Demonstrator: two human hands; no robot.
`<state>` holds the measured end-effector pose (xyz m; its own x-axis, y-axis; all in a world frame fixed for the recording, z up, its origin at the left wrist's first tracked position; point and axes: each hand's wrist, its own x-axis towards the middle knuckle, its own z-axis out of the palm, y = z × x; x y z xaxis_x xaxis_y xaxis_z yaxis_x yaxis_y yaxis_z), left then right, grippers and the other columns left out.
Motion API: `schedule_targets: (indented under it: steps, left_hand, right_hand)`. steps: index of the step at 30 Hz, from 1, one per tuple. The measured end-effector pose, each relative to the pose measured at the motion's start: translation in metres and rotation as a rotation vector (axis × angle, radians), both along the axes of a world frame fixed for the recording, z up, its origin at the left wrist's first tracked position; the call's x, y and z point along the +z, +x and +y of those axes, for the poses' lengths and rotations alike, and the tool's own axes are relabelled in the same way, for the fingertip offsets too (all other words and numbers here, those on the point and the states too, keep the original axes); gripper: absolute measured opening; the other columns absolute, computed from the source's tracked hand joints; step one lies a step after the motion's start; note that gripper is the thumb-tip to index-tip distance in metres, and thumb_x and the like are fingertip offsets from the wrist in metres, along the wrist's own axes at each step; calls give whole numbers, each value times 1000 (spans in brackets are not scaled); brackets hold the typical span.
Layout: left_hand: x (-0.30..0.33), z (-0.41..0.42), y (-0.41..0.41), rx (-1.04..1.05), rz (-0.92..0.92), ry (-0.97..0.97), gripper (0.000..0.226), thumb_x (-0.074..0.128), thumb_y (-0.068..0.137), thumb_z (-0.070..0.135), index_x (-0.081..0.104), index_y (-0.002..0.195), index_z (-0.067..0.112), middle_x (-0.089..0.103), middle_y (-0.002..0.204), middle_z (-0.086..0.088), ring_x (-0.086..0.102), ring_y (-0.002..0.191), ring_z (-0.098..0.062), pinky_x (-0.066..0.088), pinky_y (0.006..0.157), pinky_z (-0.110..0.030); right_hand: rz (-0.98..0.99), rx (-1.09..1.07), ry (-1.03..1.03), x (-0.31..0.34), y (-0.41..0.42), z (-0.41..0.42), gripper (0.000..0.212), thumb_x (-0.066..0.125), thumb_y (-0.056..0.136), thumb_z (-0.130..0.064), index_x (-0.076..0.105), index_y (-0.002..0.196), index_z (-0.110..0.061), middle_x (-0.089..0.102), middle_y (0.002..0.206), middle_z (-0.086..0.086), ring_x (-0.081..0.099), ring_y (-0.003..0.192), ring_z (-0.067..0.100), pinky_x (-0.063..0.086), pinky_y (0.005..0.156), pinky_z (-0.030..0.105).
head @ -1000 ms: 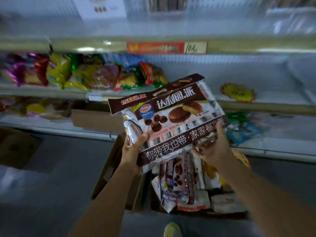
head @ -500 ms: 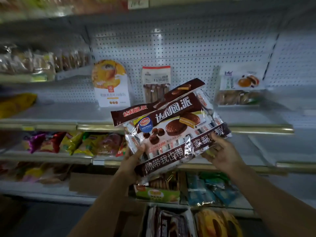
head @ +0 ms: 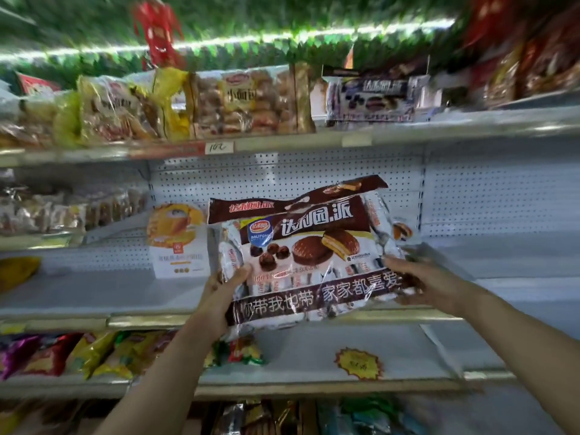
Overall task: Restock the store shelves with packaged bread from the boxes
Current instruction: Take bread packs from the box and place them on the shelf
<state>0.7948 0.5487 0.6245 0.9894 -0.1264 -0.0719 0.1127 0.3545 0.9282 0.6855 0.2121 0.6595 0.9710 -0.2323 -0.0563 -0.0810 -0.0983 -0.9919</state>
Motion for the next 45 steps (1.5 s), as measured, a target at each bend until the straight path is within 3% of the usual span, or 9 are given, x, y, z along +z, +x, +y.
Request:
schedule_targets:
  steps: [4, 10, 17, 19, 24, 30, 36, 39, 45]
  left_hand:
    - [28, -48, -24, -19, -59, 4, 71, 85, 72, 26, 47, 131, 13, 70, 110, -22, 73, 79, -40, 59, 59, -52]
    - [67, -128, -73, 38, -277, 216, 34, 71, 88, 30, 50, 115, 26, 68, 103, -6, 71, 64, -8, 56, 53, -26]
    - [109, -185, -95, 118, -398, 360, 114, 76, 56, 72, 30, 150, 25, 50, 144, -9, 51, 126, -32, 40, 106, -60]
    - [117, -195, -80, 117, -394, 316, 123, 80, 37, 80, 41, 140, 25, 59, 132, -12, 59, 117, -37, 45, 100, -62]
    - [152, -225, -62, 103, -394, 260, 82, 78, 62, 51, 47, 130, 16, 68, 107, -14, 71, 91, -34, 57, 83, -55]
    - [195, -254, -19, 166, -470, 290, 69, 76, 79, 43, 45, 130, 9, 65, 100, -12, 66, 67, -17, 52, 50, -25]
    - [248, -280, 23, 233, -624, 268, 94, 78, 74, 52, 32, 143, 8, 53, 130, -13, 53, 117, -30, 43, 106, -49]
    - [273, -294, 46, 283, -661, 270, 94, 76, 78, 50, 28, 146, 5, 47, 139, -16, 47, 125, -30, 38, 111, -48]
    - [307, -323, 104, 353, -686, 282, 95, 71, 79, 56, 30, 145, 1, 48, 137, -15, 48, 123, -31, 39, 109, -43]
  right_hand:
    - [-25, -64, -342, 22, -25, -30, 108, 85, 40, -73, 52, 126, -17, 65, 120, 4, 61, 111, 26, 54, 89, 40]
    - [-198, -160, -268, 47, -73, -95, 70, 88, 56, -44, 59, 113, -15, 69, 108, -1, 64, 95, 12, 47, 82, 28]
    - [-275, -227, -284, 76, -85, -144, 78, 86, 50, -46, 56, 114, -12, 67, 104, 3, 62, 90, 14, 47, 75, 30]
    - [-295, -225, -282, 88, -81, -155, 84, 86, 49, -48, 55, 118, -12, 66, 107, 4, 61, 92, 15, 48, 81, 34]
    - [-349, -277, -267, 113, -62, -182, 73, 87, 63, -41, 53, 119, -10, 63, 112, 6, 60, 92, 15, 46, 83, 33]
    - [-400, -306, -299, 146, -33, -204, 128, 83, 33, -66, 43, 141, -9, 57, 135, 10, 54, 121, 27, 43, 103, 42]
    - [-485, -390, -294, 186, 11, -221, 116, 82, 31, -65, 52, 128, -10, 62, 124, 8, 56, 114, 25, 46, 97, 41]
    - [-543, -407, -276, 210, 38, -229, 136, 84, 29, -69, 39, 143, -9, 52, 141, 10, 49, 128, 29, 41, 105, 46]
    - [-636, -411, -313, 257, 104, -261, 118, 86, 56, -51, 28, 149, -10, 39, 151, 13, 41, 135, 31, 37, 106, 39]
